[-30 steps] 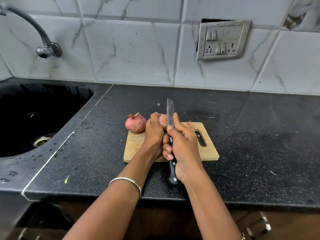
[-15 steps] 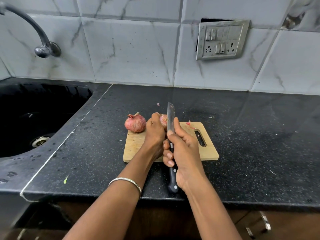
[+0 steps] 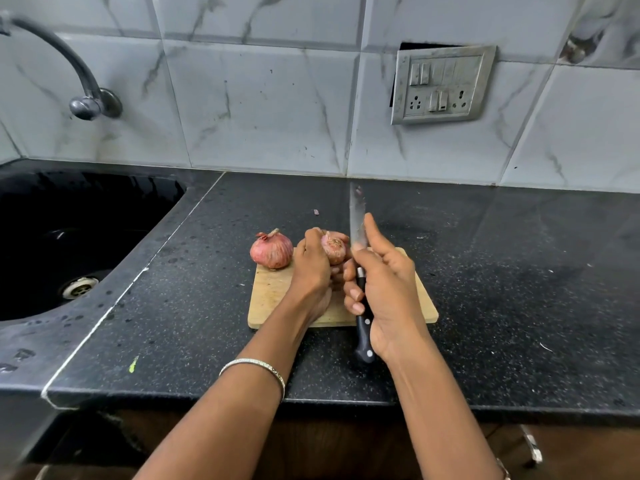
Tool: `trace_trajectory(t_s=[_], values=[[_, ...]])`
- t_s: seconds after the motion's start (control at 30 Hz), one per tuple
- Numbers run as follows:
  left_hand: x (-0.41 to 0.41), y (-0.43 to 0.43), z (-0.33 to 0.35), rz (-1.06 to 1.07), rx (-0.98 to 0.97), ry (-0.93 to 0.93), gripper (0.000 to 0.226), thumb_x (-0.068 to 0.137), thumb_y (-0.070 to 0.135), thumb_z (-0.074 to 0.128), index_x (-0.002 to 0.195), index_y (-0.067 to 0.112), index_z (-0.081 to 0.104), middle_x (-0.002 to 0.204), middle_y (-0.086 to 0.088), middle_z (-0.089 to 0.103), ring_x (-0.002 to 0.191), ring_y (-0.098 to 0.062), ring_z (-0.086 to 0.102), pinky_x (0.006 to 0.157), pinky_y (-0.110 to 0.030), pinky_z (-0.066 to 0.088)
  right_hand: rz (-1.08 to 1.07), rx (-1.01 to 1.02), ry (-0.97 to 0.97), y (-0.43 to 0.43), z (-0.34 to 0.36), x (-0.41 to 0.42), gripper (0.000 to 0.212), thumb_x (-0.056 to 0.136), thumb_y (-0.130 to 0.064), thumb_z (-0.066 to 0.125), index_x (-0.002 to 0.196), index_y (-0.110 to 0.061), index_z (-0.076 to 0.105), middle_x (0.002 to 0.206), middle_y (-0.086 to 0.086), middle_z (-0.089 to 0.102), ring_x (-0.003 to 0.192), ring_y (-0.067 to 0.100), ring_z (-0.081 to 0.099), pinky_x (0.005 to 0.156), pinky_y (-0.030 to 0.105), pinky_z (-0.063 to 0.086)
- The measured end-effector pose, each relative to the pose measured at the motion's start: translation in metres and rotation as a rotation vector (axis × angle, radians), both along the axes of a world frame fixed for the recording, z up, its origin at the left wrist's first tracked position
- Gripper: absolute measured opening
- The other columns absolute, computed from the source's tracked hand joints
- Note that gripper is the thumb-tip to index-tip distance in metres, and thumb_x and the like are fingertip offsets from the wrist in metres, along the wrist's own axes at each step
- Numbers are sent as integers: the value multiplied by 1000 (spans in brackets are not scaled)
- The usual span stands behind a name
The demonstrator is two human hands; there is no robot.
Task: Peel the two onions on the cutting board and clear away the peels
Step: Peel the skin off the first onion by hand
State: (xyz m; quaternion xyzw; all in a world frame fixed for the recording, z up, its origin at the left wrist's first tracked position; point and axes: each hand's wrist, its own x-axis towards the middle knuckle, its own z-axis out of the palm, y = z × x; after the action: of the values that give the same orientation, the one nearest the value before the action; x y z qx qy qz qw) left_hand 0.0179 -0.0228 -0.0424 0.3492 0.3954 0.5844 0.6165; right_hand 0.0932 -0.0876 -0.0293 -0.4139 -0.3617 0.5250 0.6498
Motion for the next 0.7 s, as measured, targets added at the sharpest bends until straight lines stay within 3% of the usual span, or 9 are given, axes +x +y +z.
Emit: trace_trajectory(t_s=[0.13,0.2,0.27,0.33,0.43,0.53,0.63,0.7], values=[[2,6,-5,5,25,-3,47,105,24,29,73,10,61,47,-6,49,33,-12,32,38,-16,22,-126,29,-487,13,-2,16,61,101,-22,57,153,-41,33,59,0,56,43,11,43,39,24,34],[2,6,-6,18,39,17,46,105,24,31,71,11,59,49,-7,49,33,-13,36,38,-18,25,-87,29,-595,15,-3,19,54,99,-30,61,148,-40,41,58,-1,59,42,10,46,40,24,35],[2,4,-5,8,59,36,45,106,23,31,70,12,57,52,-8,50,34,-13,39,37,-19,28,-89,80,-605,18,0,17,22,95,-35,67,116,-27,66,55,-3,58,41,8,47,40,24,35],[2,3,-4,-4,67,42,41,106,21,32,73,11,54,54,-8,49,35,-10,40,36,-18,29,-164,99,-628,24,1,16,16,88,-35,76,91,-20,74,53,-8,59,42,7,49,45,25,37],[1,3,-4,-36,71,31,37,105,23,32,78,8,51,56,-10,45,34,-9,36,35,-17,27,-274,104,-649,33,0,16,17,82,-31,82,76,-17,75,53,-10,61,47,7,51,50,29,41],[2,1,-4,-36,87,45,39,106,21,32,74,10,52,55,-11,48,33,-9,35,34,-17,26,-373,181,-885,33,-1,17,25,88,-30,76,71,-13,68,55,-4,61,52,13,55,53,32,43],[3,0,-3,-6,86,47,42,106,19,33,70,13,54,55,-6,55,35,-9,41,36,-16,30,-430,183,-1216,30,0,12,28,96,-27,62,75,-10,54,62,-3,53,59,22,47,57,35,29],[3,0,-3,2,81,34,40,106,20,34,72,13,54,53,-3,52,35,-8,41,35,-16,30,-401,138,-1258,35,0,11,27,98,-29,57,79,-11,54,68,0,57,63,23,51,58,36,32]])
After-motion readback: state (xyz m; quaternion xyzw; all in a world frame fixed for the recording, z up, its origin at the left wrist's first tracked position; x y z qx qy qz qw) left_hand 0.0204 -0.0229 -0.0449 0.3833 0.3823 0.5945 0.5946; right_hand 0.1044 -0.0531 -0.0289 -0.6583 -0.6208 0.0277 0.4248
